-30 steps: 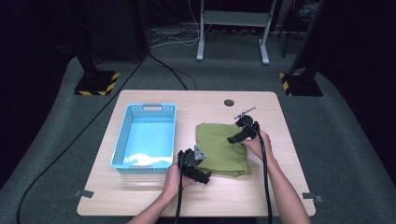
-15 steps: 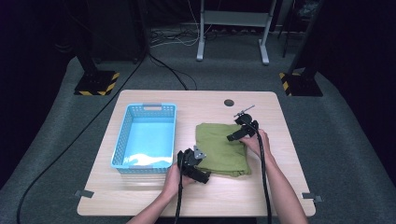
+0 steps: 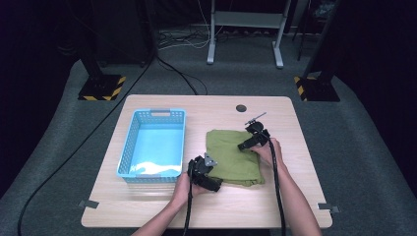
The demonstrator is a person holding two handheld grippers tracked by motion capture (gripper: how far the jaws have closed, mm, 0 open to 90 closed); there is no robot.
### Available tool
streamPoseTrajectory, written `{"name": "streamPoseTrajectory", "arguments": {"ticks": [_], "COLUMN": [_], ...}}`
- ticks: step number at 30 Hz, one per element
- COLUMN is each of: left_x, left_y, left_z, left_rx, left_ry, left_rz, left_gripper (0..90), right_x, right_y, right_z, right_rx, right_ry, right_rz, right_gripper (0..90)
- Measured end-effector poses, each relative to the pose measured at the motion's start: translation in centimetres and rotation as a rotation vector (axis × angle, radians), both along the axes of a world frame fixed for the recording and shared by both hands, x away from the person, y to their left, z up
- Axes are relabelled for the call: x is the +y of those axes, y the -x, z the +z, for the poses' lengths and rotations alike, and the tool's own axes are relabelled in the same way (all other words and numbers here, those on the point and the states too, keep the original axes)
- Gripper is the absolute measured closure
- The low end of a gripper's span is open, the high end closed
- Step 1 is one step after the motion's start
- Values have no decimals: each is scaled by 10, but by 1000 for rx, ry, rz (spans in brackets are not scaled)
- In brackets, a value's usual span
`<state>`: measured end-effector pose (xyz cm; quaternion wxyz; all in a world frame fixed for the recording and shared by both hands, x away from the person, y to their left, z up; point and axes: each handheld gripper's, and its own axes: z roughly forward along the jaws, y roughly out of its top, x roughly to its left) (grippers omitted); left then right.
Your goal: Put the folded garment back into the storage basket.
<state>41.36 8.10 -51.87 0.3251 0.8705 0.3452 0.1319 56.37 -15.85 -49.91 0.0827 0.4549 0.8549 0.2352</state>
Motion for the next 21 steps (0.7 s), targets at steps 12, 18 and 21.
{"name": "streamPoseTrajectory", "arguments": {"ticks": [12,18,21], "left_x": [-5,-9,-11], "left_y": [5,7,7], "left_z": [3,2,2], "left_rx": [-33,-79,-107], "left_ry": [38,29,23], "left_rz": [-30,-44,-50], "left_gripper": [448,576,654], "right_x": [1,2,2], "right_y": [8,11,13], "right_z": [4,5,5], "right_rx": [-23,-20,-29], "right_ry": [-42,-45,-41], "right_rz": [0,-3,-9], "right_gripper": [523,652,702]}}
